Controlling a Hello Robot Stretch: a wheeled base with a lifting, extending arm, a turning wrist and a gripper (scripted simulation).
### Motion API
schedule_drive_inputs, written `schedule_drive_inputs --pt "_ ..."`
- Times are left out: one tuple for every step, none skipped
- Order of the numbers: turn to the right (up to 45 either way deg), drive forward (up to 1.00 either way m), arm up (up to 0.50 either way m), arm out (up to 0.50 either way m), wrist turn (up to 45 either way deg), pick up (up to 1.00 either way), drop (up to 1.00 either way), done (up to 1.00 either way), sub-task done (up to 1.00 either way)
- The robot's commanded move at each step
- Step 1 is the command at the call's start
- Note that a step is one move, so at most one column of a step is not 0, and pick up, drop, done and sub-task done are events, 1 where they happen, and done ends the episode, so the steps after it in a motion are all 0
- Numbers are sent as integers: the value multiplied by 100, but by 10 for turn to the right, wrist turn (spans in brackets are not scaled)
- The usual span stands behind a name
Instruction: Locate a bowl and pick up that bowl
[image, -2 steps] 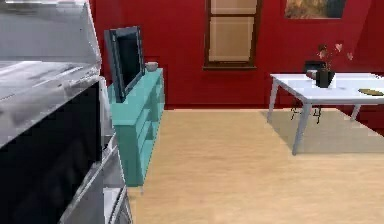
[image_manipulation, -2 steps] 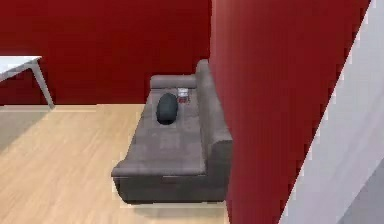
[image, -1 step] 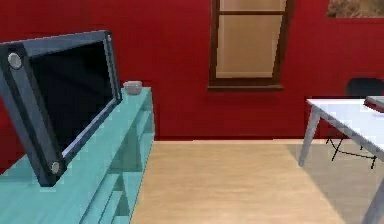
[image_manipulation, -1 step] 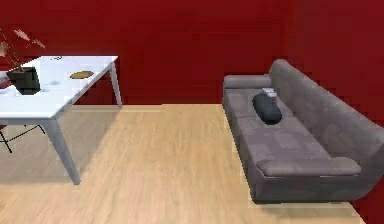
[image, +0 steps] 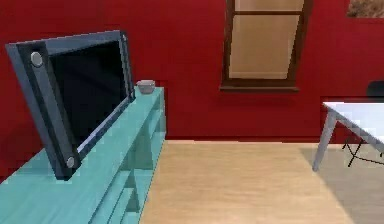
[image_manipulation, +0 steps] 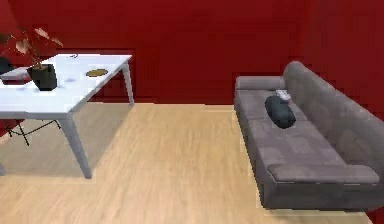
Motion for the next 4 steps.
schedule_drive_inputs --pt "0 100 0 0 0 0 0 0 0" --pt "0 25 0 0 0 0 0 0 0" --pt "-450 0 0 0 0 0 0 0 0" --pt "-450 0 0 0 0 0 0 0 0"
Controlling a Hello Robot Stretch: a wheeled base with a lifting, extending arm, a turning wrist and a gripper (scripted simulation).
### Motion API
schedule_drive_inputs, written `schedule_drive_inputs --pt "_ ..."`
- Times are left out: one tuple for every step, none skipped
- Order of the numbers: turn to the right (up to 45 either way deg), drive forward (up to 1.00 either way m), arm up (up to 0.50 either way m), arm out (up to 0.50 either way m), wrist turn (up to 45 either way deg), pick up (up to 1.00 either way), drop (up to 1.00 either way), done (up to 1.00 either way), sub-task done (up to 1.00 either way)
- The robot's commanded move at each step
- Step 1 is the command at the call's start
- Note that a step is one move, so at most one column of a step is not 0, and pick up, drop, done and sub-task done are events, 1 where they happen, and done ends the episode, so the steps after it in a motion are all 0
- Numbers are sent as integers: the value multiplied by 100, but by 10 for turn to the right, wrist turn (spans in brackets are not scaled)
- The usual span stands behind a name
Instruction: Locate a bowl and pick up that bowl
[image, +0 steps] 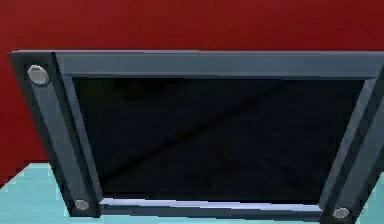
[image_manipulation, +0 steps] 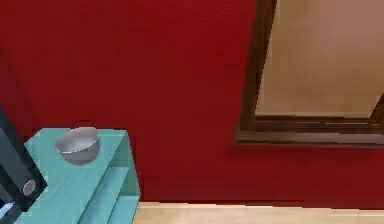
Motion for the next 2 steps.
schedule_drive_inputs --pt "-270 0 0 0 0 0 0 0 0" --pt "0 0 50 0 0 0 0 0 0"
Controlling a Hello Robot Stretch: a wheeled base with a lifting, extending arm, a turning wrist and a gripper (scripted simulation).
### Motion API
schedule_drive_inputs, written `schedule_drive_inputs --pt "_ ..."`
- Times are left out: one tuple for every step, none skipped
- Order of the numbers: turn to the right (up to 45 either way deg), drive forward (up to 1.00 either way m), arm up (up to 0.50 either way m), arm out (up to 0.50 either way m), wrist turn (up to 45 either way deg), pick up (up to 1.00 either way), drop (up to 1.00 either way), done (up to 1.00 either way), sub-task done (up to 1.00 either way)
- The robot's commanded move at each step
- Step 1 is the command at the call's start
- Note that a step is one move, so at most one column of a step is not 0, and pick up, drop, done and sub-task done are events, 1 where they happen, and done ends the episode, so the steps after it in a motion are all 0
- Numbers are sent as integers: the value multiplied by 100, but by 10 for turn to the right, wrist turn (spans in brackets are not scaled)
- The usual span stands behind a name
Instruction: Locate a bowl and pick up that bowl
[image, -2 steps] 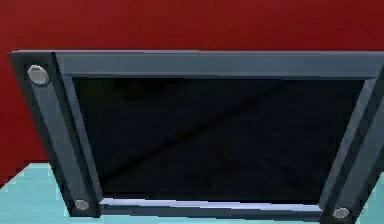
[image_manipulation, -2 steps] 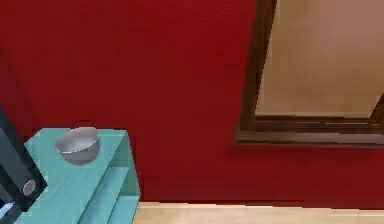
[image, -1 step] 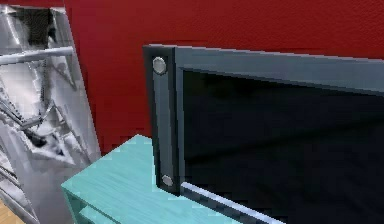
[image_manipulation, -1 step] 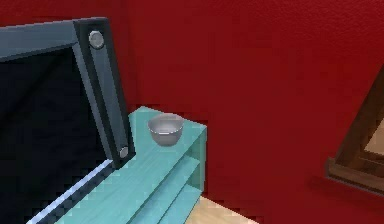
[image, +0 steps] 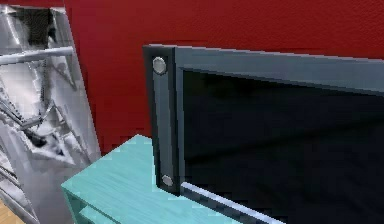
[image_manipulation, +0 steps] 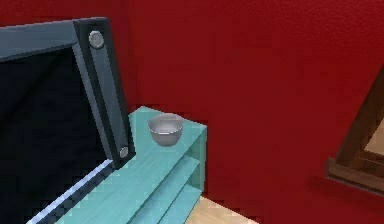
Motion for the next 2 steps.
schedule_drive_inputs --pt "0 0 38 0 0 0 0 0 0" --pt "0 0 0 50 0 0 0 0 0"
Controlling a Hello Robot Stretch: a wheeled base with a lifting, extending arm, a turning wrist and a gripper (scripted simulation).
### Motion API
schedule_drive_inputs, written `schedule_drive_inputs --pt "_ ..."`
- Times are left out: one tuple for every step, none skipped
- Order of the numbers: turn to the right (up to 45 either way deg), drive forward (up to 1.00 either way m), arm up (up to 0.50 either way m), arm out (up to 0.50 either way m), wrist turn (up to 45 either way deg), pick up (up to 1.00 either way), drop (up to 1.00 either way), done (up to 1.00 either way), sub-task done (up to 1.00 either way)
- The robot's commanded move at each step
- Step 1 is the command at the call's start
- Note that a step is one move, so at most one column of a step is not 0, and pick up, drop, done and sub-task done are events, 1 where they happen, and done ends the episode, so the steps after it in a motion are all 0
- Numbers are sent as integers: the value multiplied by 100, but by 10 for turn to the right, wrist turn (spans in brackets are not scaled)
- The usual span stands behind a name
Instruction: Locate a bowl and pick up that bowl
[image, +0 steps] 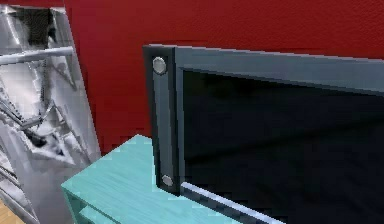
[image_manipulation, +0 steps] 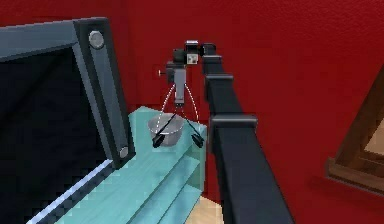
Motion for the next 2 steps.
schedule_drive_inputs --pt "0 0 0 0 450 0 0 0 0" --pt "0 0 0 0 450 0 0 0 0"
